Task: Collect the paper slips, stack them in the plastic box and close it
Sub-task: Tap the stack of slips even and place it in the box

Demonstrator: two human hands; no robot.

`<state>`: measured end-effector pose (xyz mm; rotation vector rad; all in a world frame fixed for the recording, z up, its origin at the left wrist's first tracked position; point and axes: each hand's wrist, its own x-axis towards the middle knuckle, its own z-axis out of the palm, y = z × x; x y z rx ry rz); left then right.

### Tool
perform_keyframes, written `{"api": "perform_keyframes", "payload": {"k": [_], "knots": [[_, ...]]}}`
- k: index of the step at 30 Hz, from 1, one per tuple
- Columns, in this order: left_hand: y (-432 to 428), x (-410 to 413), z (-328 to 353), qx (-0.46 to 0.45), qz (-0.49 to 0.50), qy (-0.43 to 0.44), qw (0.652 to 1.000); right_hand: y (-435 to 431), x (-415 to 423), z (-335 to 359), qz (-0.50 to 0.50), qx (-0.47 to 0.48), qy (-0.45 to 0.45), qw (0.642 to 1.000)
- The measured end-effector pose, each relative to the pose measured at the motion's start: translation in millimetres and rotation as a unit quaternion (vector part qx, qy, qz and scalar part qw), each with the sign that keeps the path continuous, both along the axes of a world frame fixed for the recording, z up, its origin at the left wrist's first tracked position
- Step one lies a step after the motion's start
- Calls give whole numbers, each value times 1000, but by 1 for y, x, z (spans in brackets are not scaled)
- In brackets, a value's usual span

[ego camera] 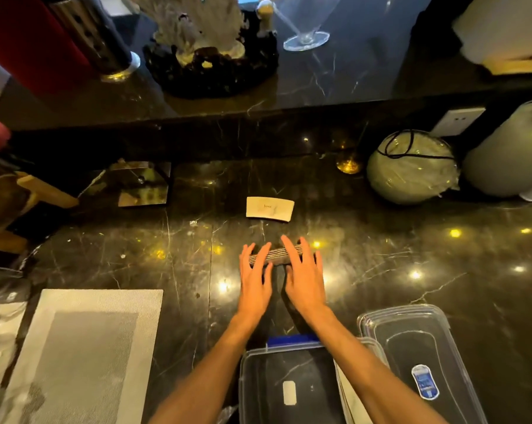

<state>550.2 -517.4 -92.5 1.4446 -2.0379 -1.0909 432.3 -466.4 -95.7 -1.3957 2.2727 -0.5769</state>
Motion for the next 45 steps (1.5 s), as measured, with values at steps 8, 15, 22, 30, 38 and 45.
{"api": "perform_keyframes", "payload": {"k": [8,15,22,30,38,45], "knots": [[-7,9,0,-34,-33,-17,999,2,-12,1,6,-77,-24,997],[-2,7,8,-19,-33,19,999,2,-13,0,-11,-86,-43,995],[-1,6,11,-10,-40,17,999,2,-12,-1,-18,-88,-7,996],[-14,4,17,-18,-32,-32,999,-4,-17,4,-18,-62,-33,997],[-119,-44,47,24,-8,-89,996,-103,-47,43,-107,8,-132,985],[-169,-68,43,158,-10,-218,963,-145,-59,42,-139,156,-105,972]]}}
